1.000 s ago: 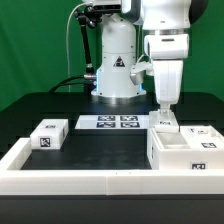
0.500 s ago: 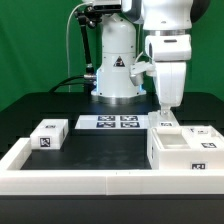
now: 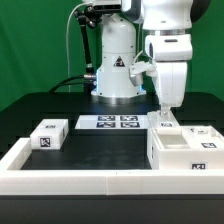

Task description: Assemble cabinet

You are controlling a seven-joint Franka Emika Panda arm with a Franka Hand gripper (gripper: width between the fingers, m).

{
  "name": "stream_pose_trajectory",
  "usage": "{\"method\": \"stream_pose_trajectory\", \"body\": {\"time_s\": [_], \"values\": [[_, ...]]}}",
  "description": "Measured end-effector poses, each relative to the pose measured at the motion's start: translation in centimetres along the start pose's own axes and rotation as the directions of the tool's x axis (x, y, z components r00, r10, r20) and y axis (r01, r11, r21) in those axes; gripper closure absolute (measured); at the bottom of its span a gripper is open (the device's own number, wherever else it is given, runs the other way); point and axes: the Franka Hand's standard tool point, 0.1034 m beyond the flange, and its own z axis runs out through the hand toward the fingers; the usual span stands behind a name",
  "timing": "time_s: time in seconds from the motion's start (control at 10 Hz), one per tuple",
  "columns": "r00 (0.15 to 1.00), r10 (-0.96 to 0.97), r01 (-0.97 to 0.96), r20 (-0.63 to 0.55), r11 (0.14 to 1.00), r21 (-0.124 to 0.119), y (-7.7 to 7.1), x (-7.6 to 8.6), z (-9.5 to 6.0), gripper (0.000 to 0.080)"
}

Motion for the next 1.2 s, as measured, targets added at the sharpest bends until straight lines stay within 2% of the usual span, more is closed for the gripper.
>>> {"method": "stream_pose_trajectory", "body": {"time_s": [0.1, 0.6, 1.2], "values": [[1.0, -0.022, 0.022, -0.002, 1.0, 0.002, 0.5, -0.2, 0.1, 0.0729], [0.998, -0.052, 0.052, -0.017, 0.998, -0.022, 3.0, -0.6, -0.1, 0.0729], [0.999, -0.049, 0.048, -0.019, 0.998, -0.029, 3.3, -0.7, -0.1, 0.0729]]}}
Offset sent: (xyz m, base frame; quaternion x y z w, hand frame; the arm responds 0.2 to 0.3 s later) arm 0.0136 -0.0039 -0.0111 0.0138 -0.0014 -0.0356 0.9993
